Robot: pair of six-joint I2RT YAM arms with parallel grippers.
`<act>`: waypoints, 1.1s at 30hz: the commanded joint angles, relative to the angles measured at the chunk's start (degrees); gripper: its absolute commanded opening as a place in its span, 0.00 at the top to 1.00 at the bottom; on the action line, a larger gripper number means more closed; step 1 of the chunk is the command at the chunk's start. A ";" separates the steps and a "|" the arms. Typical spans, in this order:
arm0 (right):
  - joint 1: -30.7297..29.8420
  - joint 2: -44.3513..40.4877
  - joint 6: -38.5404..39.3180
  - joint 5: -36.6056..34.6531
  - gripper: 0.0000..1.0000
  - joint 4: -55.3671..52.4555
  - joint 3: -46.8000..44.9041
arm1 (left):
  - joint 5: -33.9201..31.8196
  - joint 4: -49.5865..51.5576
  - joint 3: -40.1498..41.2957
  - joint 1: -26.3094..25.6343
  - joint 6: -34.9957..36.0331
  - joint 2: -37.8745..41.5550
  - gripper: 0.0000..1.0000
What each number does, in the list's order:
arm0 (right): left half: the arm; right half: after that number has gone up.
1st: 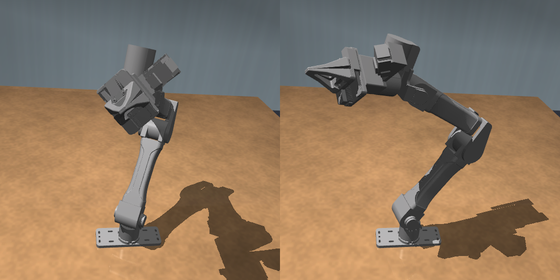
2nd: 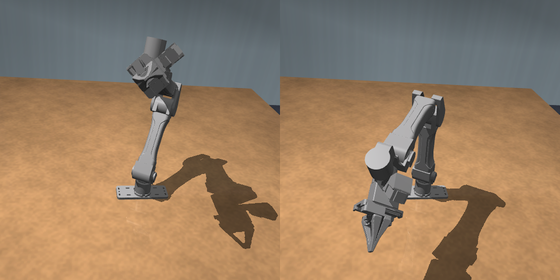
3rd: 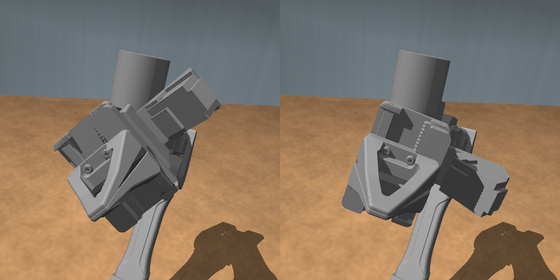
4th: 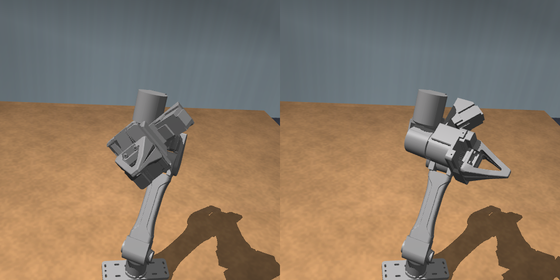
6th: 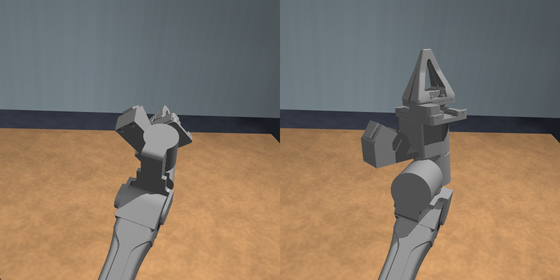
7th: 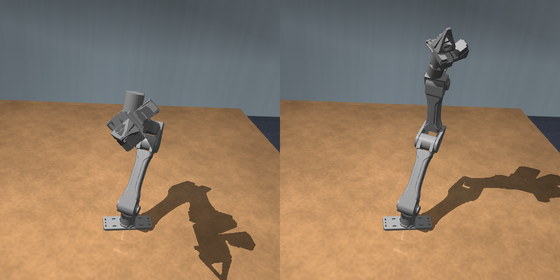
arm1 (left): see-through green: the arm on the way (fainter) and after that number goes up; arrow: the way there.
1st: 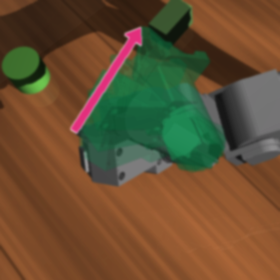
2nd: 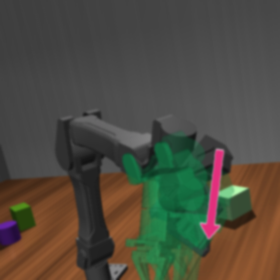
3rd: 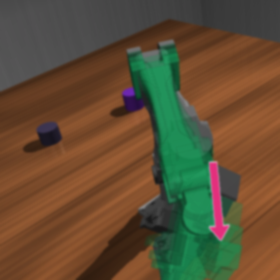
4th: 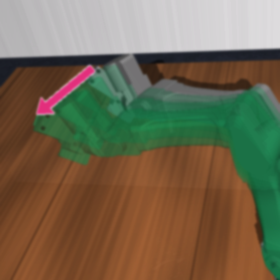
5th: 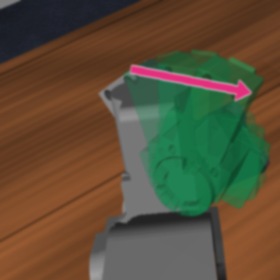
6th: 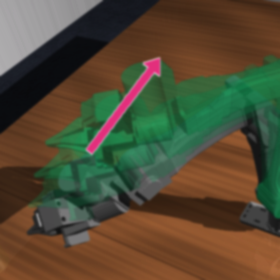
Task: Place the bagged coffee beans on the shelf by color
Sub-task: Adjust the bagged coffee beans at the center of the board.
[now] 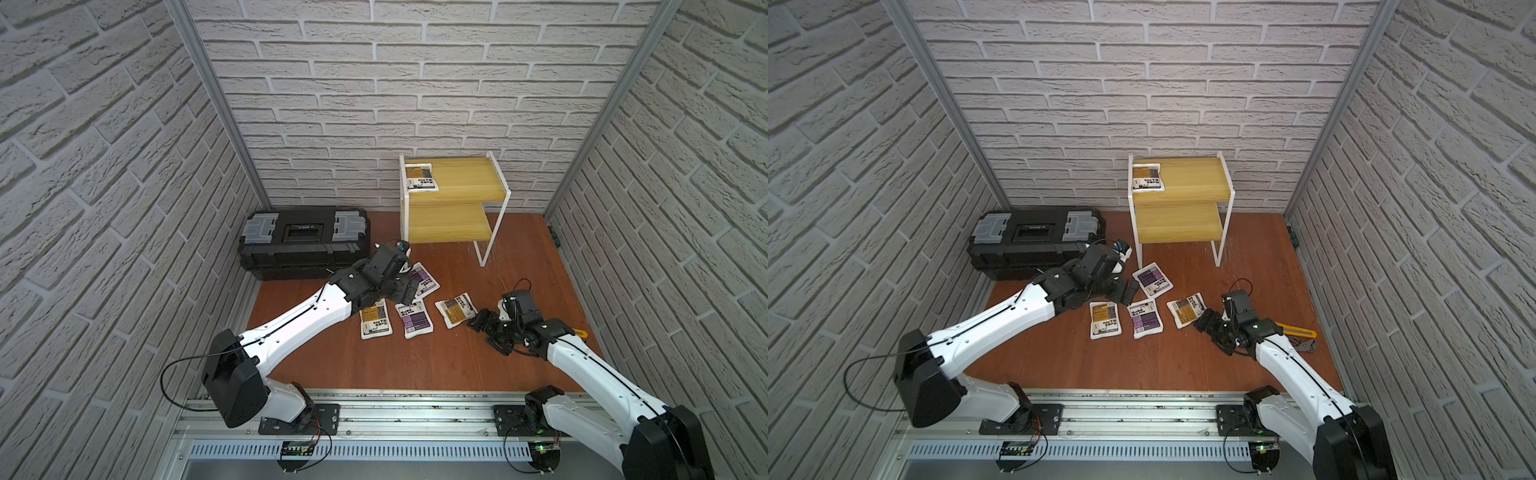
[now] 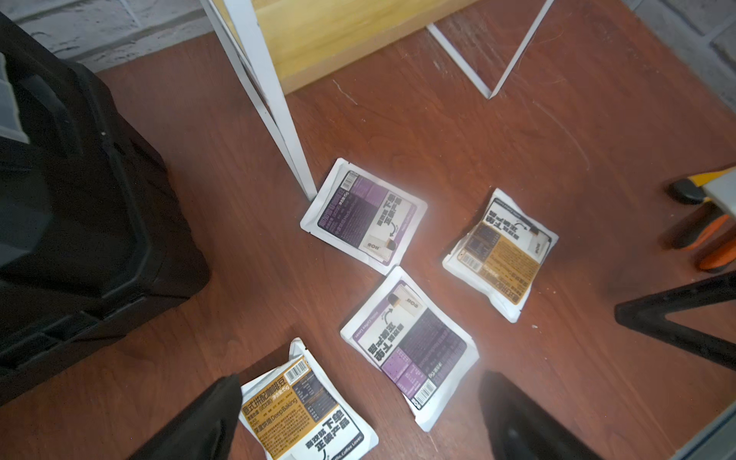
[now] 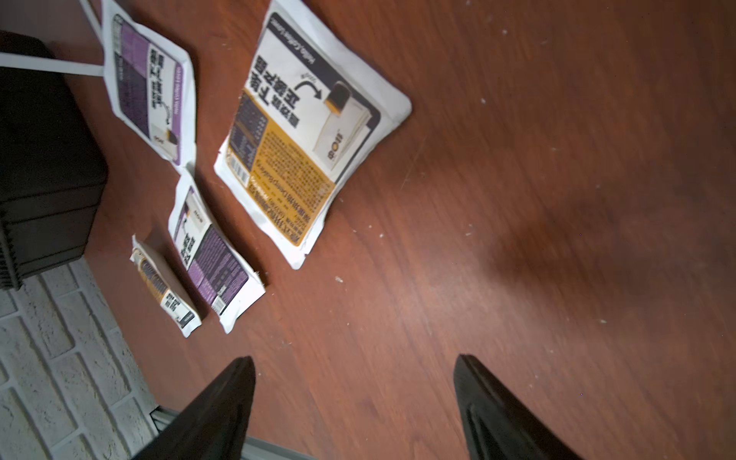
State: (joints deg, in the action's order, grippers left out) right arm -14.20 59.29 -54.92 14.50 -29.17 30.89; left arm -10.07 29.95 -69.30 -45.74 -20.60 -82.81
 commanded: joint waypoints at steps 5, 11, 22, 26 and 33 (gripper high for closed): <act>-0.04 9.11 -0.10 -2.61 0.17 9.76 2.15 | -1.01 -7.42 0.27 -0.25 1.43 -5.78 0.01; 0.84 18.54 1.77 -3.16 0.17 12.55 6.46 | -0.42 -9.36 0.30 -0.36 1.54 -8.83 0.02; 3.19 34.10 5.98 -0.85 0.17 15.35 18.49 | 0.75 -9.06 0.13 -1.59 2.62 -11.14 0.01; 3.25 38.45 7.10 2.46 0.18 16.51 23.77 | 0.91 -8.68 -0.43 -2.23 2.67 -12.06 0.02; 3.25 34.60 7.99 4.12 0.19 15.07 23.24 | 1.45 -6.58 -3.98 -3.45 3.05 -15.71 0.01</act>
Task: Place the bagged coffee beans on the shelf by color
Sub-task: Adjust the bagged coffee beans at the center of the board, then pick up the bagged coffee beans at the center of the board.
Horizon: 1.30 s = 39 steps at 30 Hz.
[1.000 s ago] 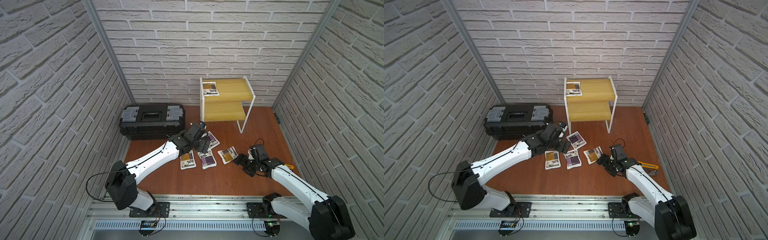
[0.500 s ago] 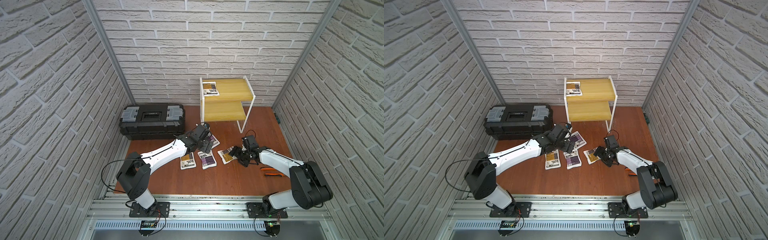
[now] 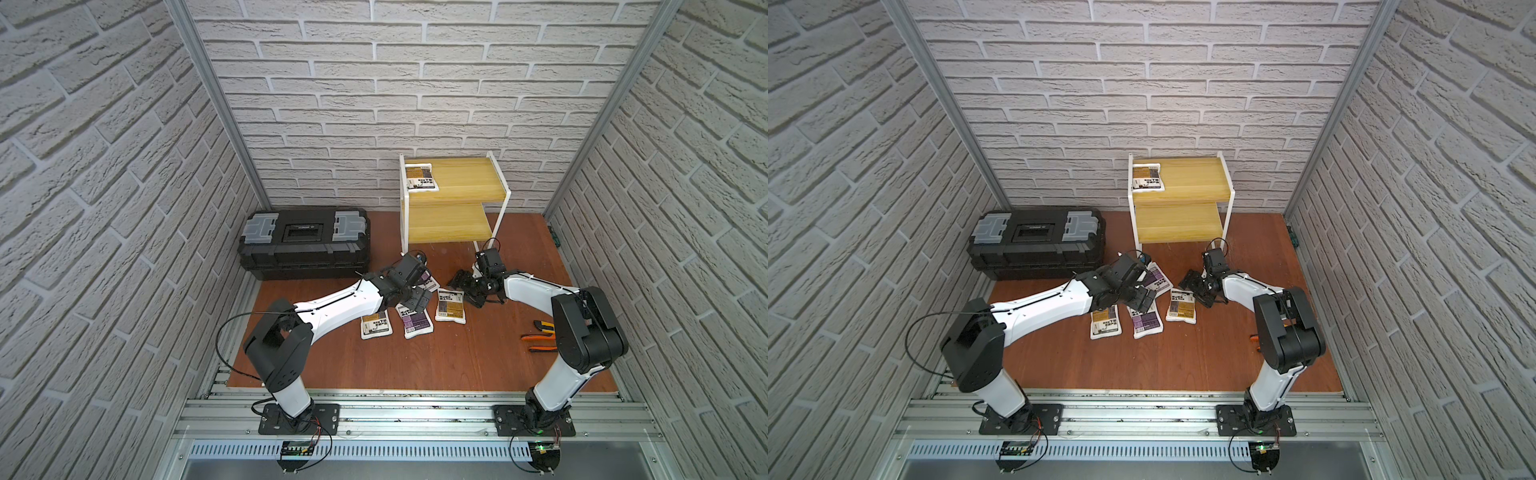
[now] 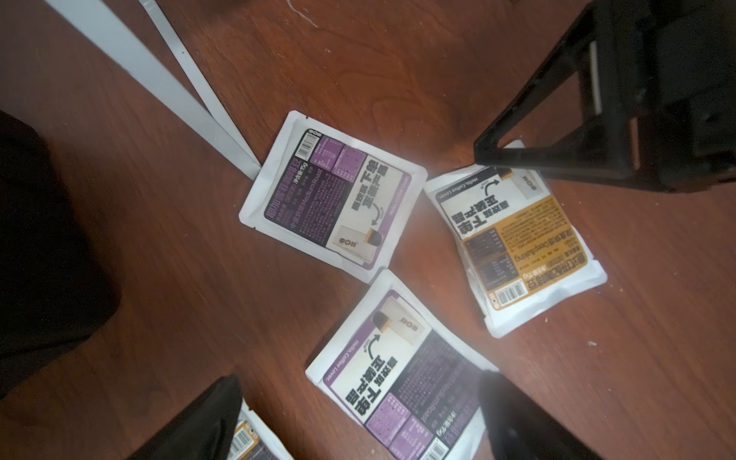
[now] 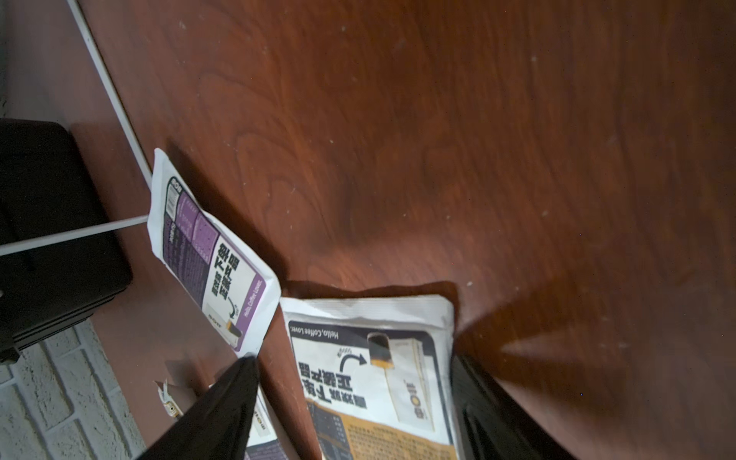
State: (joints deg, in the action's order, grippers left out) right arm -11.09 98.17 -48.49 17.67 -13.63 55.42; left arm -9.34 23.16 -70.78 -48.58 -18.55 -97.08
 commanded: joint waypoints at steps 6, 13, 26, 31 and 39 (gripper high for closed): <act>0.91 -14.74 1.82 1.65 0.18 -2.69 -10.26 | 2.34 3.00 -7.47 -0.90 1.56 -6.42 0.02; 3.67 -21.88 -0.74 7.12 0.18 -0.24 -20.85 | 4.75 5.83 -14.50 -0.91 2.26 -13.23 0.02; 4.12 -20.12 -4.37 12.54 0.18 8.01 -26.93 | 4.31 7.91 -21.90 -1.48 2.05 -22.02 0.02; 4.09 -18.08 -4.50 12.48 0.18 9.39 -26.86 | 2.06 8.65 -23.11 -1.94 2.03 -24.70 0.01; 4.50 -14.48 -5.07 12.99 0.20 12.54 -27.01 | 1.42 8.76 -22.30 -2.32 1.98 -26.70 0.01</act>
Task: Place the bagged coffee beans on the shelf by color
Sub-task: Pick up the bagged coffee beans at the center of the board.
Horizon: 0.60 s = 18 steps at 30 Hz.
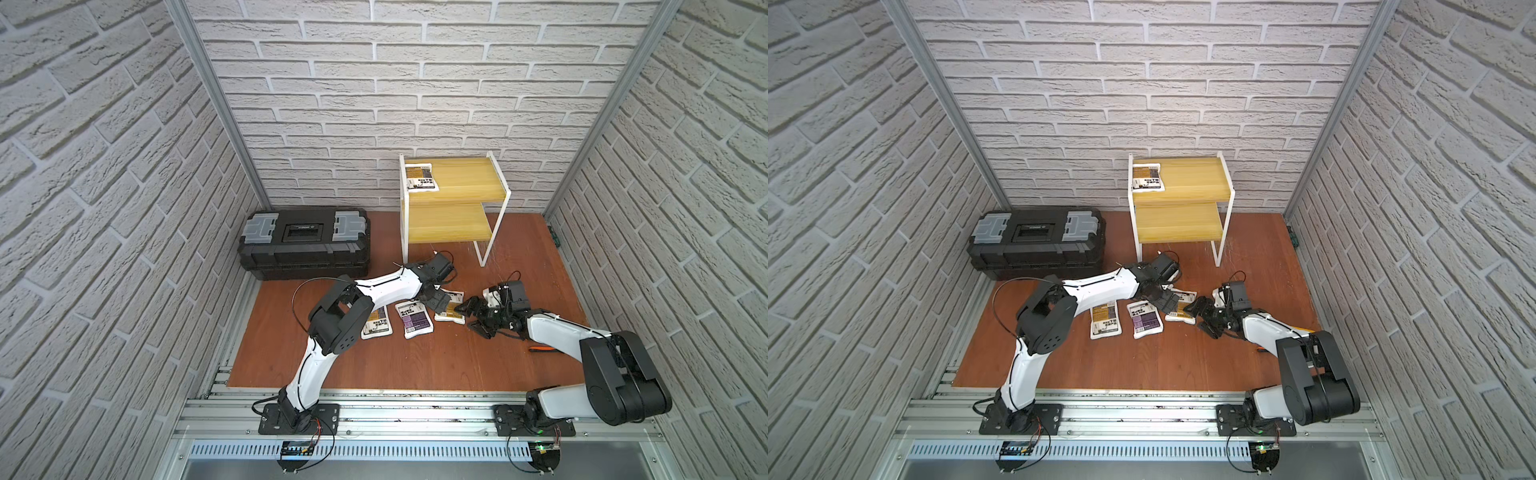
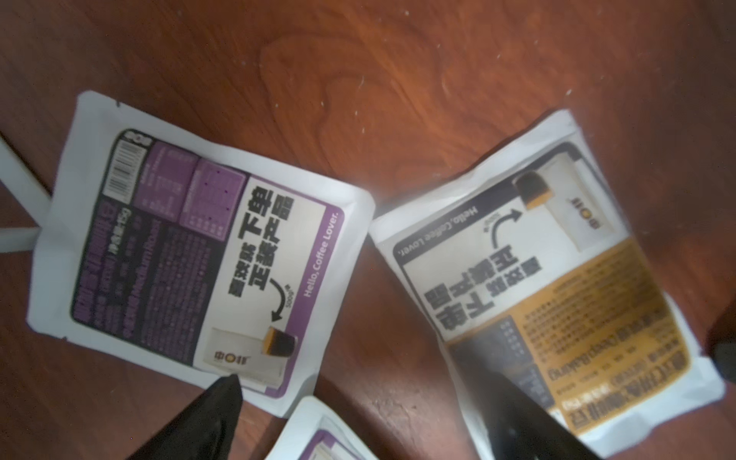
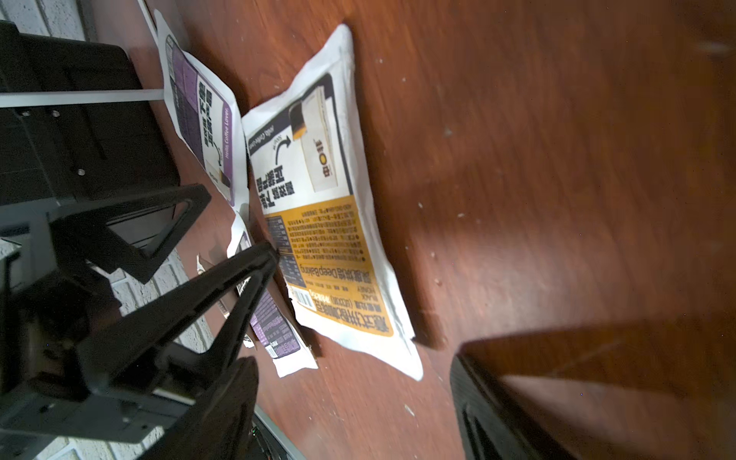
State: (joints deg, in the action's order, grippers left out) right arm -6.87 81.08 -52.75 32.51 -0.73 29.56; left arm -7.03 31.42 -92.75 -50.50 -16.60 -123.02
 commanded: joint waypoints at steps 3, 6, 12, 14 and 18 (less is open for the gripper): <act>0.32 4.10 -1.50 -1.23 0.20 1.76 -1.60 | -0.80 0.14 0.67 -0.39 -0.27 -0.76 0.02; 0.40 5.75 -2.03 -0.48 0.21 3.81 -1.94 | -0.67 -0.56 1.83 -0.53 -0.53 -0.55 0.01; 0.40 9.45 -3.46 1.04 0.26 8.19 -2.05 | -0.64 -0.83 2.22 -0.50 -0.71 -0.36 0.02; 0.37 10.60 -3.97 1.62 0.31 9.71 -2.05 | -0.60 -1.05 2.39 -0.48 -0.68 -0.17 0.02; 0.44 11.56 -4.36 2.20 0.45 11.17 -2.09 | -0.53 -1.10 2.57 -0.56 -0.71 -0.03 0.02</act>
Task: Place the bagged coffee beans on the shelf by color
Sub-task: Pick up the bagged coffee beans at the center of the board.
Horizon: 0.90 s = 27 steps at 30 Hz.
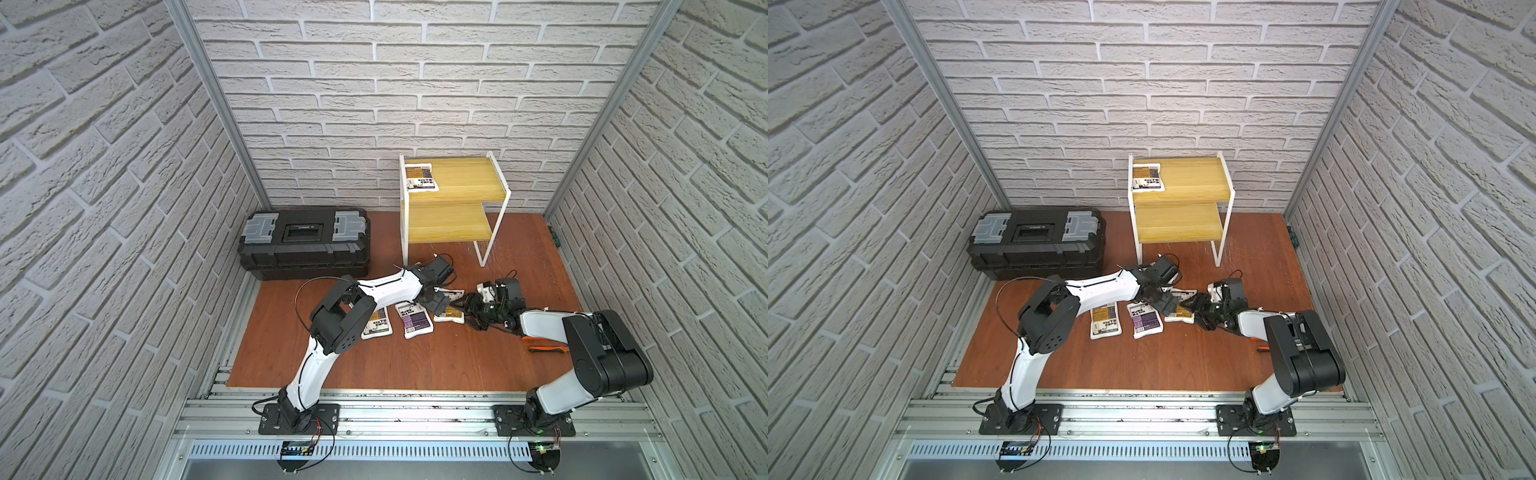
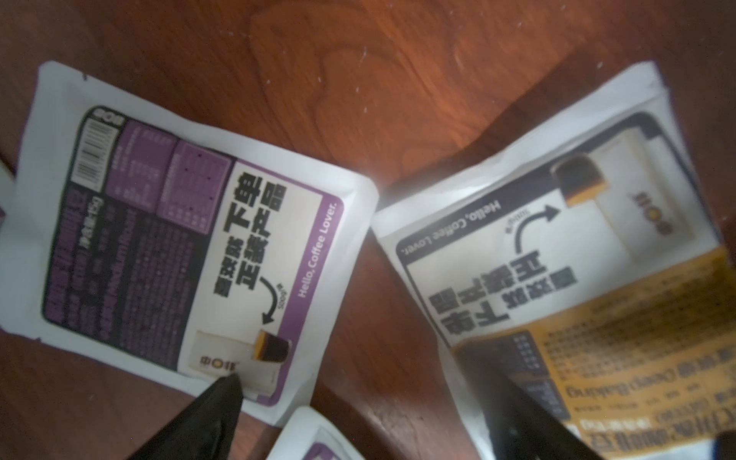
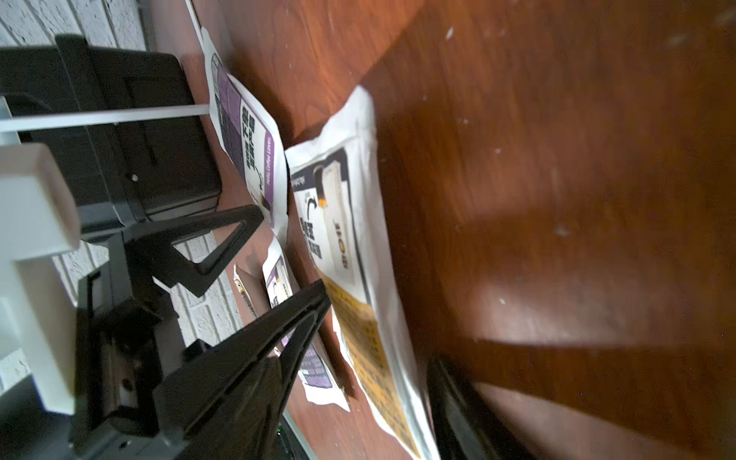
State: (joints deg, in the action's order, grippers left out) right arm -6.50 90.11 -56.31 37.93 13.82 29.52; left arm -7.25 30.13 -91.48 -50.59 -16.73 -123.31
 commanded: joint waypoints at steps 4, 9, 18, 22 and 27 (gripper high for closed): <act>0.09 1.79 -0.19 -3.30 0.60 -4.35 -2.27 | -0.20 -0.07 1.65 -0.55 -0.58 0.52 0.02; 0.49 0.24 0.21 -2.80 0.76 -5.50 -2.62 | 0.29 0.10 1.84 -0.61 -0.88 1.61 0.01; 0.89 -7.53 1.40 -1.72 0.89 -12.93 -2.15 | 3.19 4.45 -0.23 -0.61 -2.93 9.22 0.02; 0.97 -14.34 3.34 -2.24 0.90 -20.59 -0.27 | 5.33 7.67 -2.38 -0.65 -4.19 14.13 0.02; 1.14 -23.20 6.46 -2.20 0.91 -33.28 4.06 | 7.40 9.99 -3.02 -0.76 -5.81 21.51 0.01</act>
State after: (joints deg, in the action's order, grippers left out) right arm -5.69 70.98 -52.95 35.73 -10.81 30.55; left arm -2.00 37.50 -92.95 -50.85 -20.91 -105.93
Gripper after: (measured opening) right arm 0.127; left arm 0.985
